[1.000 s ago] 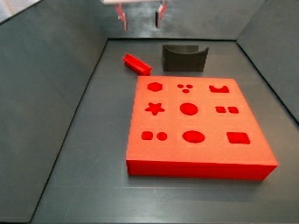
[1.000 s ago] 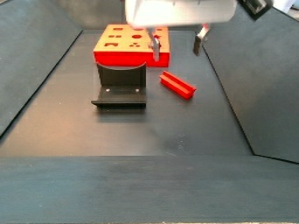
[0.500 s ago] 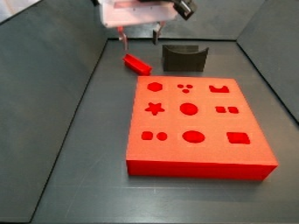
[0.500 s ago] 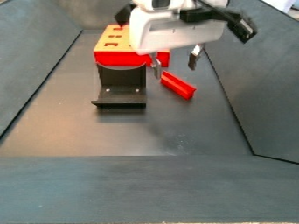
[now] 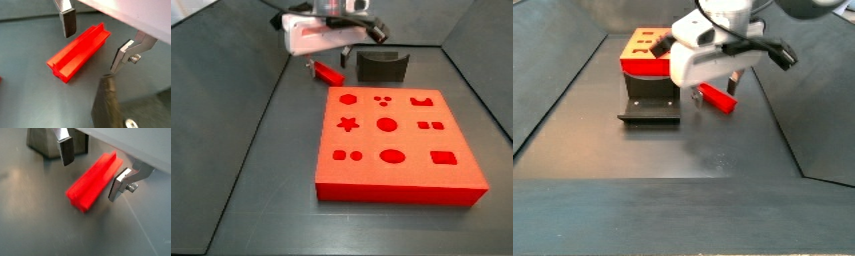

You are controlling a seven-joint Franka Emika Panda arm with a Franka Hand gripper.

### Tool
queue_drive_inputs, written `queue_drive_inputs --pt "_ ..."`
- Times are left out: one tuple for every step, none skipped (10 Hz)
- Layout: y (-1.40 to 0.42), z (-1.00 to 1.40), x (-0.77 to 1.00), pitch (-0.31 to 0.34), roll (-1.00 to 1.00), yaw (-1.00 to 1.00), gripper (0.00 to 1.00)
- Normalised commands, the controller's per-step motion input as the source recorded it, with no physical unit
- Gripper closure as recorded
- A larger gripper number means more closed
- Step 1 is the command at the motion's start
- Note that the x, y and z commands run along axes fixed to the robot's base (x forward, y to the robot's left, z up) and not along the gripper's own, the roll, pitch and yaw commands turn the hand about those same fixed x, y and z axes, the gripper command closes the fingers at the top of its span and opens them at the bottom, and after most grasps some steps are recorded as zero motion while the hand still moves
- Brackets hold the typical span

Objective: Pick up the star object. Move up. Place the star object on the fixture. Regrasp the star object. Move to above the board. Insert the star object.
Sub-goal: Pick up the star object.

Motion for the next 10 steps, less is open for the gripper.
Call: queue_drive_inputs --pt "0.0 -1.0 -0.22 -0.11 0.07 0.27 0.0" --pt "0.0 -0.19 -0.19 -0.017 0.02 -0.01 0.0" --pt "0.0 0.0 -0.01 0.003 0.01 0.0 0.0" --pt "0.0 0.0 0.0 0.0 0.03 0.0 0.0" --pt "0.0 0.0 0.0 0.0 0.0 0.0 1.0" --pt "0.0 0.0 0.0 0.0 0.0 0.0 1.0" --pt "0.0 0.0 0.0 0.0 0.0 0.0 1.0" --pt "0.0 0.0 0.0 0.0 0.0 0.0 1.0" --pt "0.0 0.0 0.0 0.0 0.0 0.0 1.0" --pt "0.0 0.0 0.0 0.0 0.0 0.0 1.0"
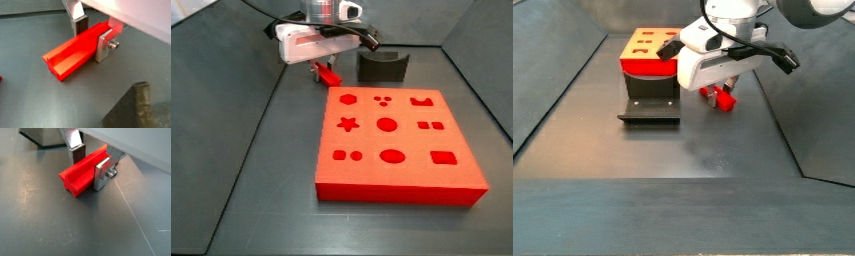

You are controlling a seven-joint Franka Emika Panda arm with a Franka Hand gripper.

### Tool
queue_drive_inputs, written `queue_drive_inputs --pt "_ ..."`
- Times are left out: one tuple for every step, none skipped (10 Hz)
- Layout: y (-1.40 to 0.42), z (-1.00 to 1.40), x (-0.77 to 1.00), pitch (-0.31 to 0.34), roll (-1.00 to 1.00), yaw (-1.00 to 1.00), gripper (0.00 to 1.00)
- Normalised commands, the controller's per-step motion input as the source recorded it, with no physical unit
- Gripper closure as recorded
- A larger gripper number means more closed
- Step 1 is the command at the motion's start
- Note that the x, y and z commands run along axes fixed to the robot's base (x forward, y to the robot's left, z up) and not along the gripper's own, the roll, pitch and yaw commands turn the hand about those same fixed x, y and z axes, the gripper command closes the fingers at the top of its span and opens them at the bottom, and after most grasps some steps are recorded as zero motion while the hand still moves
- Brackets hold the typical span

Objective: Pick up the star object. Move up. Place the star object on the fixture. Regrasp the star object. Move to above the board. Insert the star object.
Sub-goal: Pick up the star object, then move up, then place the star object on the fixture.

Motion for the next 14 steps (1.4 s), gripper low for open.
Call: queue_drive_inputs --pt "0.0 0.0 0.0 0.0 0.0 0.0 1.0" --pt "0.0 0.0 0.0 0.0 0.0 0.0 1.0" --pt "0.0 0.0 0.0 0.0 0.0 0.0 1.0" --pt "0.0 0.0 0.0 0.0 0.0 0.0 1.0" --pt "0.0 0.0 0.0 0.0 0.0 0.0 1.0" --pt "0.0 0.83 0.0 0.0 0.0 0.0 1.0" --pt "-0.02 0.83 0.02 0.0 0.0 -0.03 1.0" --pt "-0.02 0.66 0.0 0.054 0.0 -0.03 1.0" --pt "-0.01 0.57 0.01 0.069 0.0 -0.02 1.0" --pt "0.0 0.37 0.0 0.075 0.0 -0.02 1.0" --pt "0.0 0.21 -0.01 0.067 0.01 -0.02 1.0" --pt "0.0 1.0 0.0 0.0 0.0 0.0 1.0" --pt "0.0 1.0 0.0 0.002 0.0 0.0 1.0" --pt "0.0 1.0 -0.01 0.016 0.0 0.0 1.0"
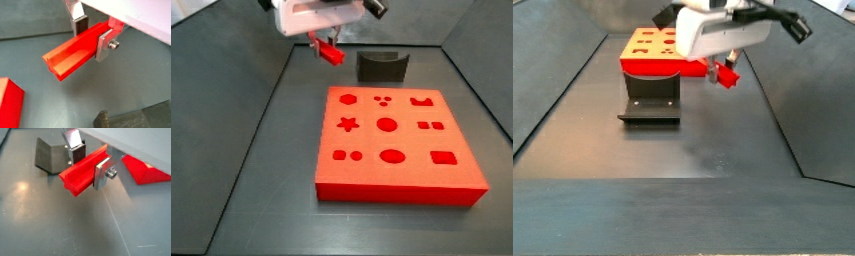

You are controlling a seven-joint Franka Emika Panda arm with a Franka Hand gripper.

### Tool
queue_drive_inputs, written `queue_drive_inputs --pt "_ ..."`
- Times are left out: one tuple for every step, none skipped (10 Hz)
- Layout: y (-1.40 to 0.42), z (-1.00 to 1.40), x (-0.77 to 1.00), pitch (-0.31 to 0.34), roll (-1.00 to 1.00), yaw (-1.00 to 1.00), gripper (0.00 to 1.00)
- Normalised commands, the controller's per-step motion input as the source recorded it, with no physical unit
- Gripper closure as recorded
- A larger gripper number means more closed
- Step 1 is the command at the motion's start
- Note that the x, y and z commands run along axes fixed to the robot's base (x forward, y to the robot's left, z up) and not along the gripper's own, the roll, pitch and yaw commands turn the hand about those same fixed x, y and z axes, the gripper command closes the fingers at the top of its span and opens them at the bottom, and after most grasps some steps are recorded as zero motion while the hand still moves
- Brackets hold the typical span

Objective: Pick up the star object. Move up. Place the star object on the fixture. Regrasp the star object. Move to above the board. Insert the star object.
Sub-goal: Place the star object on the fixture.

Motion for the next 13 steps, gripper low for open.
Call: queue_drive_inputs --pt "0.0 1.0 -0.02 0.022 0.0 0.0 1.0" --pt "0.0 1.0 -0.02 0.026 0.01 0.0 1.0" --pt "0.01 1.0 -0.03 0.031 0.01 0.0 1.0" --pt "0.01 1.0 -0.03 0.032 0.02 0.0 1.0" --pt "0.01 1.0 -0.03 0.034 0.02 -0.01 1.0" --pt "0.01 0.88 -0.03 0.04 0.02 -0.01 1.0" --pt "0.01 0.71 -0.02 0.045 0.03 -0.01 1.0" --pt "0.01 0.48 -0.01 0.057 0.03 -0.01 1.0" --pt "0.02 0.31 0.0 0.07 0.03 -0.01 1.0" --pt "0.09 -0.33 1.0 -0.031 -0.02 -1.0 1.0" --pt "0.09 -0.4 1.0 -0.029 -0.03 -1.0 1.0" --pt "0.08 -0.36 1.0 -0.032 -0.04 -1.0 1.0" --pt "0.08 -0.31 1.0 -0.029 -0.05 -1.0 1.0"
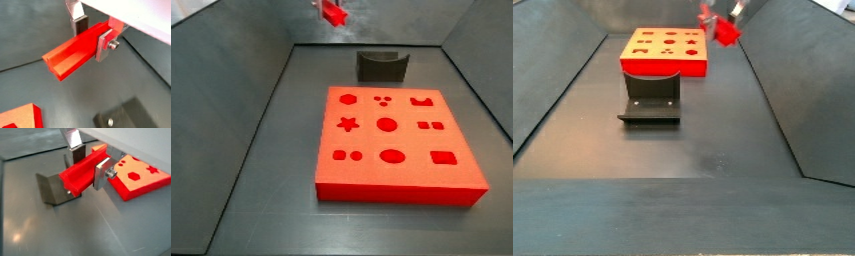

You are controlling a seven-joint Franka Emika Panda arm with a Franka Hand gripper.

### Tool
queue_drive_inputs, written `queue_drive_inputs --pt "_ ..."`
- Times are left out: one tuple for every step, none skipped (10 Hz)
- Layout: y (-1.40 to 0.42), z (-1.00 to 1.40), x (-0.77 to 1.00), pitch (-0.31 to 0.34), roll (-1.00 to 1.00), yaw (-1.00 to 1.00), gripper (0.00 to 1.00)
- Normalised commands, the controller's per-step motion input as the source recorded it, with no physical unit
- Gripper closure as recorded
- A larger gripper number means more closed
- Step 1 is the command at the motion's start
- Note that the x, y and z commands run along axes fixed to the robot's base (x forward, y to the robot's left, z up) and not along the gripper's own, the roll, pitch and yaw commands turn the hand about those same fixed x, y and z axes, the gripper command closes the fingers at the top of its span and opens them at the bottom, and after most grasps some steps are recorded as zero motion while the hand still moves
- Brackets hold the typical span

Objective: Pick up the star object. Move up. Place the star object on the fixture. Regrasp the star object. Move to above the board. Insert the star object.
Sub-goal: Place the star object on the fixture.

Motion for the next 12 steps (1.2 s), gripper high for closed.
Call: queue_drive_inputs --pt "0.07 -0.25 1.0 -0.021 -0.06 -1.0 1.0" --pt "0.07 -0.22 1.0 -0.019 -0.08 -1.0 1.0" --pt "0.06 -0.21 1.0 -0.021 -0.1 -0.86 1.0" --pt "0.06 -0.18 1.0 -0.016 -0.1 -0.62 1.0" --pt "0.06 -0.16 1.0 -0.008 -0.1 -0.36 1.0" --pt "0.05 -0.14 0.99 0.0 -0.11 -0.24 1.0" --pt "0.04 -0.11 0.91 0.003 -0.11 -0.18 1.0" --pt "0.03 -0.06 0.71 0.023 -0.12 -0.1 1.0" --pt "0.03 -0.05 0.62 0.034 -0.12 -0.08 1.0" --pt "0.02 -0.03 0.47 0.059 -0.12 -0.06 1.0" --pt "0.02 -0.02 0.32 0.084 -0.13 -0.05 1.0" --pt "0.75 0.77 0.62 0.141 -1.0 0.01 1.0"
